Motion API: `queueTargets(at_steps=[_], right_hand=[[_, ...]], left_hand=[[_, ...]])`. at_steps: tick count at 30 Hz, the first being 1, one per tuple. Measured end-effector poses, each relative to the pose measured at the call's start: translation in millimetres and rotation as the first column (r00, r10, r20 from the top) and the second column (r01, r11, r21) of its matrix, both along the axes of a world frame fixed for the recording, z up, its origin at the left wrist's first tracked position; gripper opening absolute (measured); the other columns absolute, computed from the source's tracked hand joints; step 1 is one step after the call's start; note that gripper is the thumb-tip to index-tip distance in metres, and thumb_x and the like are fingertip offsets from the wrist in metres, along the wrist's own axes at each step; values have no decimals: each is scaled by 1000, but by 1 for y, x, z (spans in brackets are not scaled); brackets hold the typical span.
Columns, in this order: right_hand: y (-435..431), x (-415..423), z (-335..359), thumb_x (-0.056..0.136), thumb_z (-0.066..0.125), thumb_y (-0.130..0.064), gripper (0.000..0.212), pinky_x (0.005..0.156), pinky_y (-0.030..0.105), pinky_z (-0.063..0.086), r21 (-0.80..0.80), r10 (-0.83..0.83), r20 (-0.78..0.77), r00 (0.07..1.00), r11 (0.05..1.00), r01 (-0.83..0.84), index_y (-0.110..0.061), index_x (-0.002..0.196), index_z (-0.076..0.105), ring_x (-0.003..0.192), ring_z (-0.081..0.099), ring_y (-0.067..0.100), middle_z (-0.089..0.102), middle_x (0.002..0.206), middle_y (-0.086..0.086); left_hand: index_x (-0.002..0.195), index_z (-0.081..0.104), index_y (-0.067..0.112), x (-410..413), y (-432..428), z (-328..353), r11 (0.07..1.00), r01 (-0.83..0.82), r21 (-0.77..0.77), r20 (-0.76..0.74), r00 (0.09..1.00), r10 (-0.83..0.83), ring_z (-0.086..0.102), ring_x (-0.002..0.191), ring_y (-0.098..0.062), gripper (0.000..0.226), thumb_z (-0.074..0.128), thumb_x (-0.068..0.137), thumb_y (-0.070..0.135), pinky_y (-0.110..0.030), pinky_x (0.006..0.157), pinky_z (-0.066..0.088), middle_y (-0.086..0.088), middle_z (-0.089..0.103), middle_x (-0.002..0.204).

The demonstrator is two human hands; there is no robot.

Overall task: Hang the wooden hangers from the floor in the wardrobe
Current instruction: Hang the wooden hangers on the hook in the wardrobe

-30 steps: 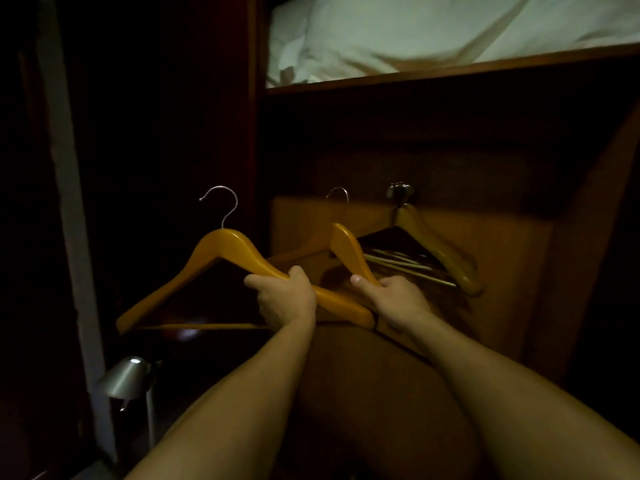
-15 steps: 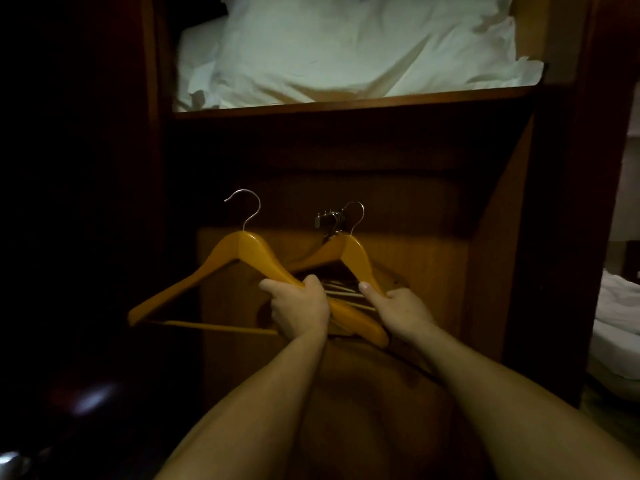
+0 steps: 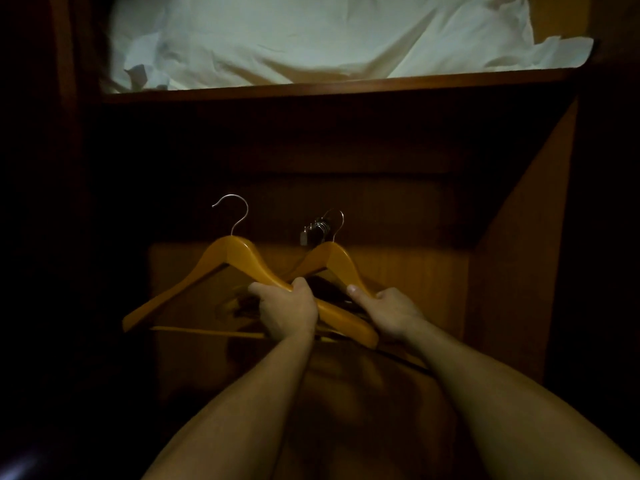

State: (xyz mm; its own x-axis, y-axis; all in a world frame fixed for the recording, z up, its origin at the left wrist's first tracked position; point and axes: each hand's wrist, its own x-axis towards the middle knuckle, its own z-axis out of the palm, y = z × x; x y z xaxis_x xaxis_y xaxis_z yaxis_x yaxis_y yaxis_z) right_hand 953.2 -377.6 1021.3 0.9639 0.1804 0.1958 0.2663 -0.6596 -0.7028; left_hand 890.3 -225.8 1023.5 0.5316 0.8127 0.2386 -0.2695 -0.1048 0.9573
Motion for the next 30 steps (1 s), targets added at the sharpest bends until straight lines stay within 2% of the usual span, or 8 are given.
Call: queueTargets(at_steps=[3, 6, 9, 14, 21, 24, 27, 30], right_hand=[[8, 19, 1, 87, 43, -79, 62, 63, 32, 43, -17, 31, -13, 999, 999, -32, -21, 70, 56, 67, 57, 18, 60, 72, -1], [10, 40, 1, 84, 44, -81, 62, 68, 33, 46, -10, 62, -49, 997, 998, -63, -22, 69, 55, 69, 58, 18, 60, 74, -2], [12, 58, 1, 81, 41, -84, 72, 90, 42, 55, -35, 100, -102, 990, 994, -104, -18, 89, 68, 90, 68, 23, 70, 96, 2], [21, 71, 2, 83, 38, -83, 85, 96, 43, 51, -82, 124, -159, 980, 987, -138, -14, 123, 67, 107, 65, 27, 67, 121, 7], [20, 81, -5, 75, 36, -91, 91, 100, 49, 49, -130, 156, -155, 976, 976, -177, -17, 116, 70, 106, 64, 27, 67, 119, 6], [18, 82, -3, 72, 32, -94, 97, 97, 46, 51, -207, 130, -105, 986, 967, -149, -17, 118, 69, 104, 64, 28, 68, 115, 6], [12, 82, -3, 78, 33, -89, 85, 87, 43, 55, -341, 105, 30, 994, 936, -88, -19, 114, 67, 91, 65, 23, 67, 99, 1], [7, 74, -2, 86, 36, -80, 70, 83, 41, 54, -361, 111, 181, 977, 932, -39, -20, 115, 60, 90, 61, 20, 63, 99, -2]], left_hand=[[128, 37, 11, 18, 4, -2, 1000, 4, -9, -5, 1000, -4, 56, 58, -11, 48, 66, 92, 20, -21, 47, 38, 3, 53, 76], [128, 38, 12, 34, 8, -4, 1000, 7, -20, -8, 1000, -7, 59, 60, -12, 48, 66, 91, 20, -23, 48, 42, 2, 55, 77], [128, 39, 11, 48, 13, -4, 1000, 1, -30, -3, 1000, -1, 61, 63, -14, 48, 67, 91, 19, -24, 50, 46, 1, 57, 79], [127, 40, 9, 63, 18, -8, 999, -44, -10, 0, 999, 44, 58, 59, -11, 45, 66, 91, 16, -21, 47, 42, 2, 55, 76], [128, 37, 9, 78, 20, -13, 998, -69, 5, -27, 997, 69, 60, 62, -14, 48, 66, 91, 18, -23, 49, 42, 0, 57, 79], [129, 38, 9, 80, 16, -14, 998, -67, 5, -27, 997, 67, 60, 62, -15, 49, 66, 91, 19, -24, 49, 43, 0, 57, 79], [130, 38, 8, 78, 10, -13, 998, -66, -4, -24, 998, 66, 59, 62, -14, 49, 66, 91, 19, -24, 49, 43, 1, 56, 79], [130, 38, 9, 75, 4, -12, 998, -60, 2, -20, 998, 60, 57, 61, -11, 48, 66, 91, 19, -22, 49, 40, 3, 54, 78]])
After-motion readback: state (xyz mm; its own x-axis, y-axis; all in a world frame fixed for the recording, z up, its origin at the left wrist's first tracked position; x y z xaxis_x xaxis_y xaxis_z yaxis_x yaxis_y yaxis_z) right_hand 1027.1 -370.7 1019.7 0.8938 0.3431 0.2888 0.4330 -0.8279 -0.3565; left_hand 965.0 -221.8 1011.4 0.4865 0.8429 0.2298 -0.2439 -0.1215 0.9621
